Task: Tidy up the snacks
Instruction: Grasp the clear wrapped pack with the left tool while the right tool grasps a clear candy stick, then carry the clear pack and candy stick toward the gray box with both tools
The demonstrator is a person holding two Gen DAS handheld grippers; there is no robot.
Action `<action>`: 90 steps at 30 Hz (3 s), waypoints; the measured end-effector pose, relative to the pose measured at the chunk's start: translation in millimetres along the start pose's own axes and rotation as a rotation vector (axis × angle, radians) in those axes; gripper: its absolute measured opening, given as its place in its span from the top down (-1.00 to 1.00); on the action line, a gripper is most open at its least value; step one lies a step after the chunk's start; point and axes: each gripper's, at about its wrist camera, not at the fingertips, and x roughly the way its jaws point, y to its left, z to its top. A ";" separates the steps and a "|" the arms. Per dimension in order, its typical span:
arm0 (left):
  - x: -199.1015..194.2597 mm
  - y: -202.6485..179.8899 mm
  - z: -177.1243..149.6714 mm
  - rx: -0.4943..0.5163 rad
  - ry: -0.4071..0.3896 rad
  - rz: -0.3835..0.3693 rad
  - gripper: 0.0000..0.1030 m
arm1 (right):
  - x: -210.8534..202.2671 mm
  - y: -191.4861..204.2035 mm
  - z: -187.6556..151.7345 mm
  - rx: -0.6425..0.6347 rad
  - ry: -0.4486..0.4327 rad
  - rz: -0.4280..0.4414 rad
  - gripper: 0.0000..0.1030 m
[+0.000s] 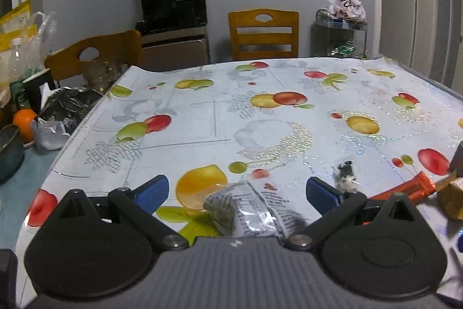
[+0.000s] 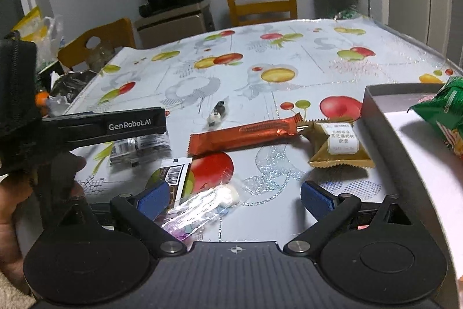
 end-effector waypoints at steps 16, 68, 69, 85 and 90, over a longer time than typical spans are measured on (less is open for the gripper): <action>4.2 4.7 -1.2 -0.011 0.041 -0.027 -0.98 | 1.0 0.3 -8.7 -0.244 -0.037 -0.187 -0.78; 15.5 3.4 -9.7 0.060 0.099 -0.212 -0.11 | -9.3 -4.5 -19.1 -0.246 -0.048 0.037 0.55; 15.1 2.8 -9.7 0.059 0.100 -0.218 -0.10 | -9.9 -4.6 -19.3 -0.244 -0.049 0.037 0.56; 7.1 14.9 -4.5 -0.007 0.084 -0.300 0.26 | -26.1 -4.7 -20.5 -0.227 -0.098 0.049 0.72; -1.9 18.9 -1.5 -0.005 0.037 -0.316 0.30 | -32.7 -7.2 -20.9 -0.216 -0.107 0.052 0.72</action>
